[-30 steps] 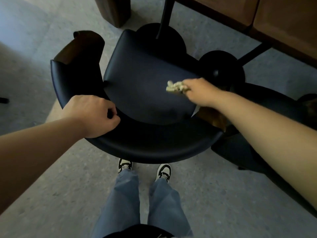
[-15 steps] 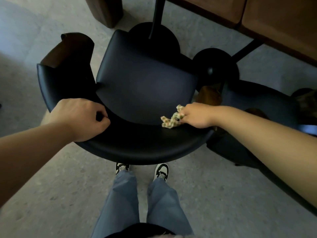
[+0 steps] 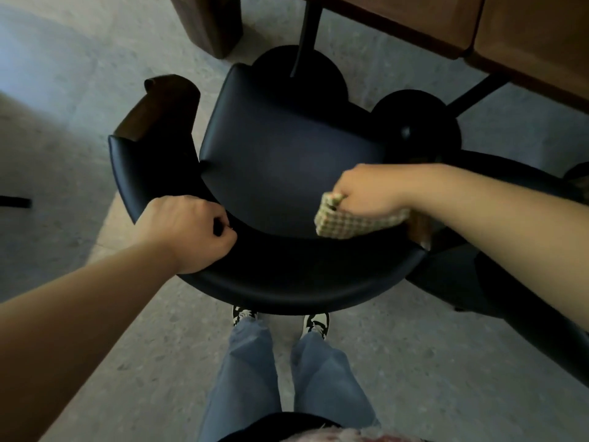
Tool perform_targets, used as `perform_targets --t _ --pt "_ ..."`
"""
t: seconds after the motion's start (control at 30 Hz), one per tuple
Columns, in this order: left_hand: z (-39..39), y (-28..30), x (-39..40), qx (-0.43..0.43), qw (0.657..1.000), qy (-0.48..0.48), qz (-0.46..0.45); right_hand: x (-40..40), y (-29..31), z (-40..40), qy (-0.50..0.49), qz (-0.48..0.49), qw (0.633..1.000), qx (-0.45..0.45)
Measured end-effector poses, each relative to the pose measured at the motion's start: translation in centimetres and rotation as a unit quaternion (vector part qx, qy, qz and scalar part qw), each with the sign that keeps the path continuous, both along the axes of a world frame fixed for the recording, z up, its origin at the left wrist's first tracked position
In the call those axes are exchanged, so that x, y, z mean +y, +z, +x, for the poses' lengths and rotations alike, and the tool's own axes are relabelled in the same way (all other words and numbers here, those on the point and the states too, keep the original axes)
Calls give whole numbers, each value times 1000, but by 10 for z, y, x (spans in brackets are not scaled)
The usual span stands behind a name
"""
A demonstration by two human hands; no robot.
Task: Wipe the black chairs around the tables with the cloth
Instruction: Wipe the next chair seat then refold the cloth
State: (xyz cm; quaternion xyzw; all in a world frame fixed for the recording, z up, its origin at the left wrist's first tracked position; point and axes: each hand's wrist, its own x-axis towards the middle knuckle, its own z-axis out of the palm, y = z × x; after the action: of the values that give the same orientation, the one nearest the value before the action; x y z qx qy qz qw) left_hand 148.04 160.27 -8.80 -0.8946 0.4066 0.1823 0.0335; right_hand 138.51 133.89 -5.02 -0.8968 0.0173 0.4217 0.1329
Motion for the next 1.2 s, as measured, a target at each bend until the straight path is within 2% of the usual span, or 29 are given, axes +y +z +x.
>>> perform_targets --t 0.07,0.1,0.17,0.23,0.4,0.57,0.63,0.67,0.73,0.8,0.87,0.97,1.1,1.13,1.2 --pt "0 1 0 -2 1000 2 -1 15 -39 11 18 -15 1000 -9" --pt "-1 1 0 -3 1000 2 -4 24 -58 8 19 -7 1000 13" --pt "0 1 1 -4 1000 2 -9 40 -89 -11 2 34 996 80" --pt "-1 0 0 -5 1000 1 -13 41 -97 -31 -44 81 992 88" --pt "0 1 1 0 1000 -2 -12 25 -56 -50 -74 182 977 80" --pt "0 0 0 9 1000 -4 -10 1 -3 -39 -77 190 975 88" --pt "0 -2 1 9 1000 -5 -10 -23 -1 -27 -90 159 983 10" --pt "0 -3 1 7 1000 -6 -11 -39 -4 -19 -88 109 989 -42" --pt "0 -4 2 -2 1000 -6 -14 -67 -15 -5 -6 -59 992 -113" --pt "0 -4 3 -8 1000 -1 -20 -87 -35 1 112 -167 975 -94" --pt "-1 -5 2 -14 999 2 -29 -91 -54 -3 146 -173 974 -15" --pt "-1 -5 4 -13 999 6 -33 -87 -76 -20 109 -158 978 88" --pt "-1 -4 2 -14 999 8 -31 -70 -82 -15 -7 -103 988 114" --pt "-1 -4 2 -15 999 8 -28 -64 -85 -12 -6 -100 988 120" --pt "0 -4 2 -12 1000 7 -23 -58 -92 -10 57 -145 983 100"
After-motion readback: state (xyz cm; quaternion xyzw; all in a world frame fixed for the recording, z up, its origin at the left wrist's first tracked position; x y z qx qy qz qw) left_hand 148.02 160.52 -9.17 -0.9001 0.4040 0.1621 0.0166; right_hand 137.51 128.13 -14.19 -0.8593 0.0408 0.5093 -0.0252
